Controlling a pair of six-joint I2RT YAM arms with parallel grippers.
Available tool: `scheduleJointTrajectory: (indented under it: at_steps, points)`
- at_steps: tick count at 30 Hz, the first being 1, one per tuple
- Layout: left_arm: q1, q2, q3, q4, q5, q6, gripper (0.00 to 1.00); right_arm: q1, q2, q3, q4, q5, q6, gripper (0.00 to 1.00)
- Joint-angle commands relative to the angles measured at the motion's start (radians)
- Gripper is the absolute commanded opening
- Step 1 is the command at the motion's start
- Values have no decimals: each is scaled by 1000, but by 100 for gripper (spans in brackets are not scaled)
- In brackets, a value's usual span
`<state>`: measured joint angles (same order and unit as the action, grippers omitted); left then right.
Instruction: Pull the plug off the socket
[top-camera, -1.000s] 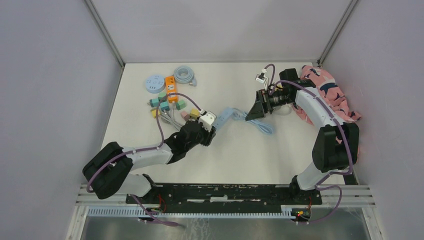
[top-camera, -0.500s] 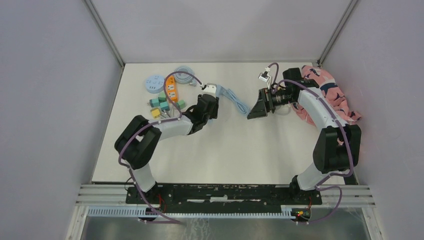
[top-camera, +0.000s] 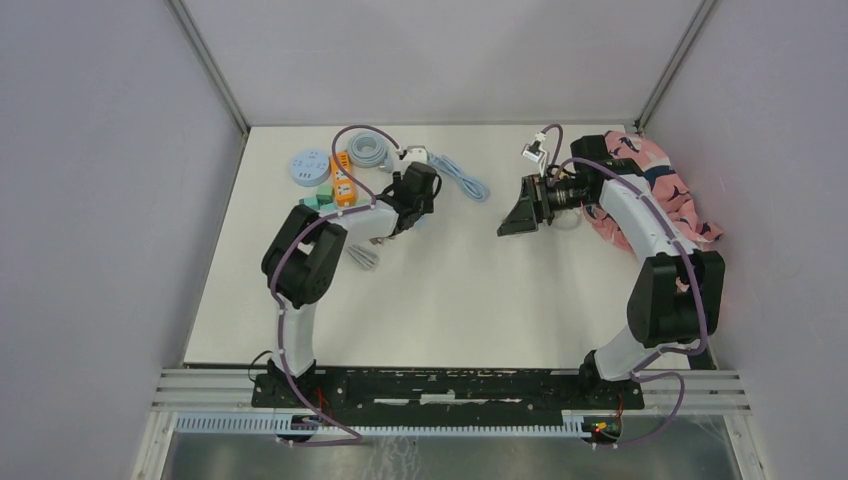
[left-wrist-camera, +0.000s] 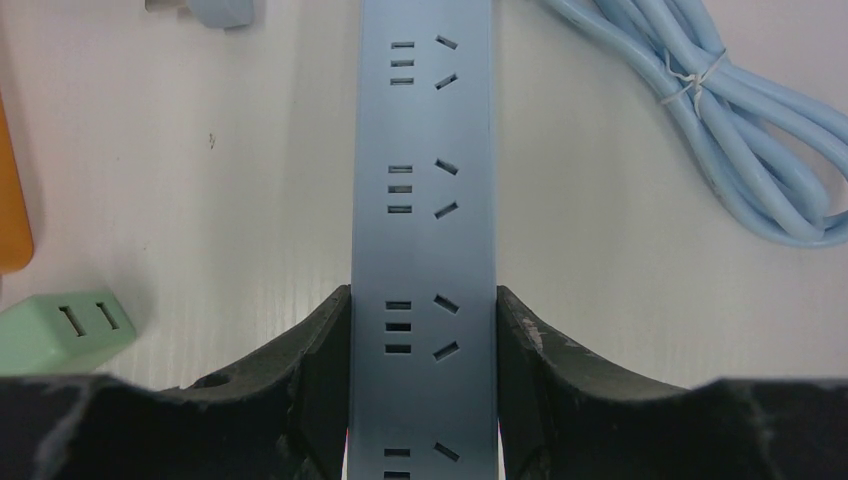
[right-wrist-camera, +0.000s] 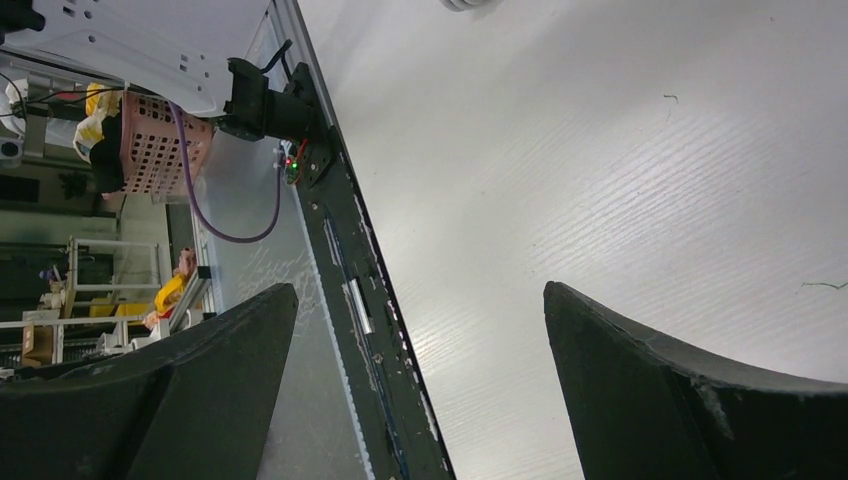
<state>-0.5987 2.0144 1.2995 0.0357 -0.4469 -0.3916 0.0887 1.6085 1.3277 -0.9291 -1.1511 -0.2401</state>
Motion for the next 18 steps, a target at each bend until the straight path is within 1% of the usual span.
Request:
scheduleJointTrajectory:
  at_steps: [1, 2, 3, 4, 7, 8, 12, 14, 15, 18]
  points:
    - [26, 28, 63, -56, -51, -56, 39, -15, -49, 31, 22, -22, -4, 100]
    - [27, 30, 73, -73, -50, -62, 54, -20, -52, 31, 23, -17, -4, 100]
    - [29, 29, 83, -104, -50, -71, 65, -22, -58, 27, 26, -14, -2, 100]
    - [31, 24, 90, -121, -49, -81, 78, -24, -64, 24, 29, -11, -2, 100]
    - [31, -32, 75, -145, -19, -99, 97, -30, -86, 14, 45, 9, -1, 100]
    - [31, -62, 59, -139, -5, -103, 100, -31, -96, 10, 52, 19, -2, 100]
    - [30, -196, -4, -136, 54, -123, 99, -35, -139, 3, 63, 77, -25, 100]
    - [31, -279, -31, -130, 133, -122, 99, -37, -171, -1, 74, 125, -39, 100]
    - [31, -316, -38, -124, 203, -119, 99, -38, -192, -3, 84, 156, -44, 100]
    - [31, -417, -35, -104, 351, -98, 99, -40, -267, -5, 144, 260, -49, 100]
